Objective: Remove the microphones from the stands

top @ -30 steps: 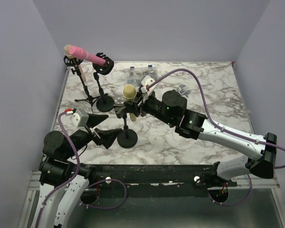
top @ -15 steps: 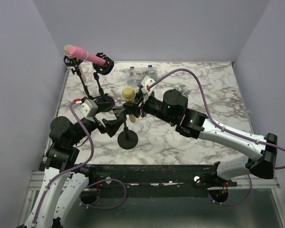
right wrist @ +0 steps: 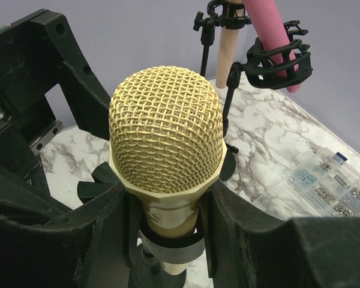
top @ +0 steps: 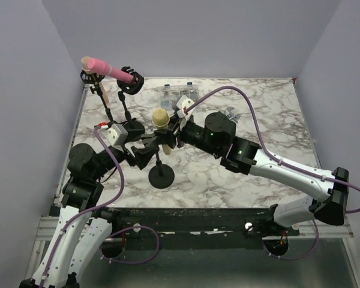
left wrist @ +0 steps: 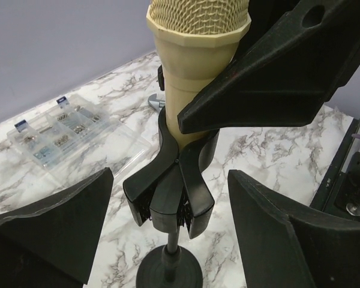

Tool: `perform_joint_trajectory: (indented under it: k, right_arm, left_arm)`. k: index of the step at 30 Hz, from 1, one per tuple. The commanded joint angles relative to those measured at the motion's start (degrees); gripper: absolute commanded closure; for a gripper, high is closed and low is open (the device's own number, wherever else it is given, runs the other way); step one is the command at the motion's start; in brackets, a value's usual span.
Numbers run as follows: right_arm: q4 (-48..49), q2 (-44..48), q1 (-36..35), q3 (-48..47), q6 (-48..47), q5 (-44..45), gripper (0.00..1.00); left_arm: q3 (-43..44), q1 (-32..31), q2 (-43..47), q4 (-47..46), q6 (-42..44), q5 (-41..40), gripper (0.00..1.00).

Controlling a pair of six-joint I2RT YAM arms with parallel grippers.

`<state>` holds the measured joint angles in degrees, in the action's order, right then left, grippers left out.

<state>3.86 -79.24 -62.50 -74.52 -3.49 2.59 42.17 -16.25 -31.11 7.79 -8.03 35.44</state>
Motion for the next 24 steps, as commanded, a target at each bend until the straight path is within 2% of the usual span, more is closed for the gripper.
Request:
perform_joint_trajectory:
  k: [1, 2, 3, 4, 5, 15, 24]
  right_arm:
    - [1.1, -1.2, 0.0, -1.5, 1.5, -2.2, 0.99]
    - [1.2, -1.3, 0.0, -1.6, 1.6, -2.2, 0.99]
    - [1.3, -1.3, 0.0, -1.7, 1.7, -2.2, 0.99]
    - [1.3, -1.3, 0.1, -1.7, 1.8, -2.2, 0.99]
    - [1.5, -1.3, 0.1, -1.6, 1.9, -2.2, 0.99]
    - [2.9, -1.7, 0.1, -4.4, 2.9, 1.2, 0.99]
    - [2.0, -3.2, 0.0, -14.6, 2.7, 4.9, 0.99]
  left_arm:
    - [0.0, -0.1, -0.7, -2.8, 0.2, 2.9, 0.33]
    - [0.8, -0.1, -1.7, -2.0, 0.5, 3.3, 0.45]
    - [1.4, -0.1, -2.3, -0.7, 1.1, 3.4, 0.72]
    - [2.0, -0.1, -2.9, 0.4, 1.3, 2.7, 0.94]
    - [2.1, -0.1, -3.1, 1.0, 1.3, 1.9, 1.0]
    - [-0.7, -0.4, 0.4, 0.9, 1.6, 2.2, 1.0]
    - [-0.3, -1.4, -0.9, 2.4, 2.5, 2.0, 1.0]
